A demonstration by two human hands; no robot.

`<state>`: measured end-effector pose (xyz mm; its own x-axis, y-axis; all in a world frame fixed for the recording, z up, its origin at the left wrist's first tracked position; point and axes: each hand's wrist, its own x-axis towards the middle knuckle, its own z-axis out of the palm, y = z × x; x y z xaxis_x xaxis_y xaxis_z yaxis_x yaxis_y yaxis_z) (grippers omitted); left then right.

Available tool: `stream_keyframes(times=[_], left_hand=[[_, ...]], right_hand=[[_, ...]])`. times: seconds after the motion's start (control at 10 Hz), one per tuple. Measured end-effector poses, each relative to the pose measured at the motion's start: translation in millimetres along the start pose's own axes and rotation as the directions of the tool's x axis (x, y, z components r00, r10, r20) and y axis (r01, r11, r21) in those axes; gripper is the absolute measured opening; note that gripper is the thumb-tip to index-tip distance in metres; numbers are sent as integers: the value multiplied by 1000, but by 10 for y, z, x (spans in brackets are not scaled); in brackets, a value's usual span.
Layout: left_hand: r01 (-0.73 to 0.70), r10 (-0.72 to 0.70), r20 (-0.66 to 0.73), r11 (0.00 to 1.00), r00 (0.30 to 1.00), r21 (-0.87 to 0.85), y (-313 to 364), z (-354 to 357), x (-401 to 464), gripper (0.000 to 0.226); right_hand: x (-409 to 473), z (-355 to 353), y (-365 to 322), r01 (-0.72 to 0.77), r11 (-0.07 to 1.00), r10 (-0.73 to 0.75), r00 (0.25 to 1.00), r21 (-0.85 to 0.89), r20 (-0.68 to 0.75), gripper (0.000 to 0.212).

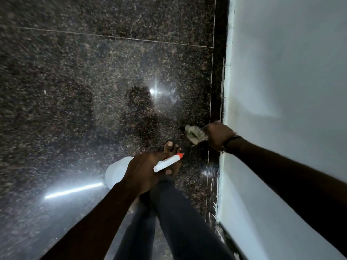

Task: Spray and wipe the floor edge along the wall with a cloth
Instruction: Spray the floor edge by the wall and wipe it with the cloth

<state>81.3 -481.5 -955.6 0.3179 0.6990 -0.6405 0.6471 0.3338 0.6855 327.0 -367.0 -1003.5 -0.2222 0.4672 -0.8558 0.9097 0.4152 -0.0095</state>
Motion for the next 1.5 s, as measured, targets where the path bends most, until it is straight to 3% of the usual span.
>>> stream_keyframes(times=[0.1,0.2,0.3,0.4,0.5,0.6,0.7,0.8,0.9,1.0,1.1,1.2,1.3,1.4,1.5], left_hand=[[-10,10,-26,1000,1000,-18,69,23,-89,15],[7,-8,-26,999,1000,-38,72,19,-219,8],[17,-21,-54,997,998,-75,-20,114,-300,29],[15,-16,-7,994,1000,-111,-151,193,-374,29],[-20,16,-34,992,999,-123,-292,261,-402,33],[29,-37,-78,995,996,-98,-462,401,-376,39],[55,-57,-46,998,997,-44,-603,547,-382,37],[57,-57,-47,998,997,-4,-635,650,-452,31],[79,-80,-10,993,997,-87,-597,750,-500,50],[95,-94,13,990,995,-107,-538,816,-524,37],[70,-69,24,996,997,-49,-508,850,-495,25],[15,-17,41,998,999,56,-481,872,-453,29],[48,-47,-17,998,999,46,-360,859,-452,15],[50,-49,5,998,999,-42,-238,887,-480,18],[12,-11,7,997,1000,-81,-138,905,-505,34]], right_hand=[[-57,-194,37,-102,976,126,985,191,-115,44],[-85,-297,71,-113,978,145,972,174,-183,37],[-117,-319,47,-103,990,115,985,96,-129,34],[-80,-232,-44,-26,996,23,999,-81,-38,30],[-36,92,-103,-21,976,30,999,-217,38,26],[210,726,158,104,884,104,907,-456,408,49],[156,887,-99,-144,894,318,871,-425,373,37],[-92,907,-204,65,945,37,953,-321,301,40],[-165,1019,-92,105,833,-59,993,-543,102,54],[-319,950,-183,174,916,-70,956,-362,283,43],[-391,988,-196,147,883,-85,984,-445,157,51],[-505,1011,-205,113,887,-72,992,-448,108,51],[-615,905,-329,71,976,-19,969,-204,246,30],[-584,813,-300,-23,1000,19,983,16,183,39],[-551,647,-221,-20,984,18,1000,175,12,39]])
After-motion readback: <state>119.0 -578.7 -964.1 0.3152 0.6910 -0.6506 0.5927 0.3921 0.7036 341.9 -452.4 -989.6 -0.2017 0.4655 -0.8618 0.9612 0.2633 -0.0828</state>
